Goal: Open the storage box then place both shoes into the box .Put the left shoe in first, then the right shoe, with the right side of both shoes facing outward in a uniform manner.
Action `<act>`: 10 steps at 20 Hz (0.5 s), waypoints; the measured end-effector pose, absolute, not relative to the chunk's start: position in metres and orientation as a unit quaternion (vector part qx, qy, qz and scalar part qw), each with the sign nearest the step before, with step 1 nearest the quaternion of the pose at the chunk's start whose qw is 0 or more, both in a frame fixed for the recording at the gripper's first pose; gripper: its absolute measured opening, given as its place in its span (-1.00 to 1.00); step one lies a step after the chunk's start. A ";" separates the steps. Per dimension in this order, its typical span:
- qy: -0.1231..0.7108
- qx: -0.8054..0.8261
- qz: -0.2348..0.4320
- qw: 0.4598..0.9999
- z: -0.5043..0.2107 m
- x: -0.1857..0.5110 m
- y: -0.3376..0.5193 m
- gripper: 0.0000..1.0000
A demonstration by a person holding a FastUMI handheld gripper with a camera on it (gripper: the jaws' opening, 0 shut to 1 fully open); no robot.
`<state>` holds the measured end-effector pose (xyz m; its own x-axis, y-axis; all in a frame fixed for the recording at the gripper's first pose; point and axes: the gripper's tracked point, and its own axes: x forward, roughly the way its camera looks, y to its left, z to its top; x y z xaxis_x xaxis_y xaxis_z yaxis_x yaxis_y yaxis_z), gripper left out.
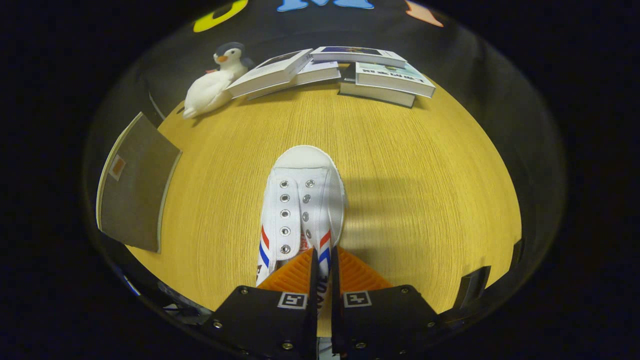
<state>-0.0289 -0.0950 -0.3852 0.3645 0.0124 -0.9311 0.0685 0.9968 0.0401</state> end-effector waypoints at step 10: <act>0.520 0.138 -0.029 0.842 -0.332 -0.016 -0.071 -1.00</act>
<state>-0.0157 -0.0708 -0.3317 0.4567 0.0949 -0.8845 0.1919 0.9604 0.2021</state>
